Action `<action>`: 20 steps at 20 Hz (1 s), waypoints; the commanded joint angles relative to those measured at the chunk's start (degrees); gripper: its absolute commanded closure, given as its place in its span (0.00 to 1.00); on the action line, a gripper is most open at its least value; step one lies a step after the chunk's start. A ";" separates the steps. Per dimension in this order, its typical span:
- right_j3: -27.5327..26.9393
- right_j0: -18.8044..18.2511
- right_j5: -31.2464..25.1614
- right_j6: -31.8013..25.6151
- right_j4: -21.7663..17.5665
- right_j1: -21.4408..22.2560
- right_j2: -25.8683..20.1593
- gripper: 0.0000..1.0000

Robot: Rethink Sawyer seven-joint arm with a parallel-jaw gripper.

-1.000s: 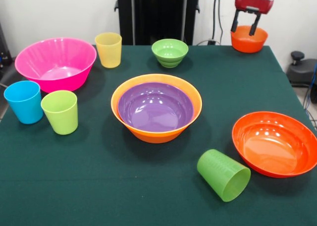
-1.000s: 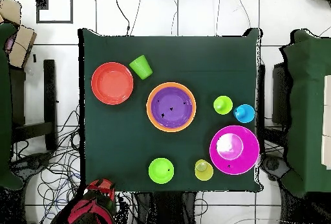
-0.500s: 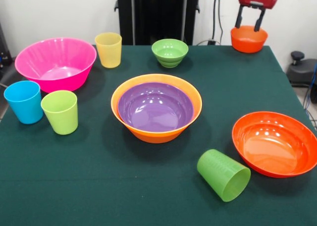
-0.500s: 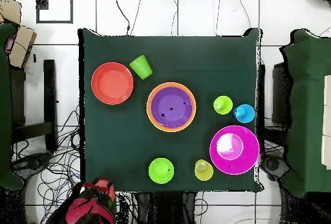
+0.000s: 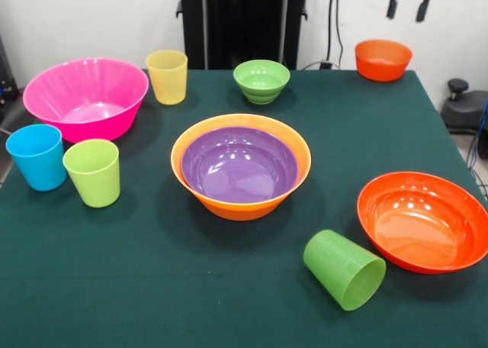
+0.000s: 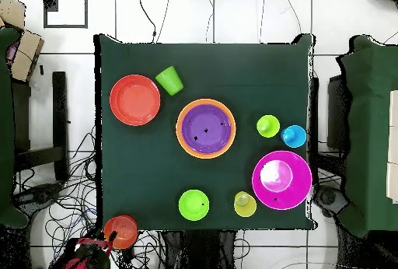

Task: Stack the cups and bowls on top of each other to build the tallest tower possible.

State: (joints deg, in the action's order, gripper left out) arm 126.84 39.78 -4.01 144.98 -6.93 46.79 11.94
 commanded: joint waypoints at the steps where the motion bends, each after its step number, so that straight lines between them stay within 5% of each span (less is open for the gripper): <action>1: 6.17 5.59 -4.97 6.33 1.92 3.42 -9.51 0.00; 8: 4.06 21.42 -0.34 15.04 11.36 -3.49 -6.41 0.00; 20: -1.07 28.97 20.86 14.73 19.17 -25.98 -2.87 0.00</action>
State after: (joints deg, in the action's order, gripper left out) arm 128.20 68.16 9.69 145.79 7.36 32.31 10.48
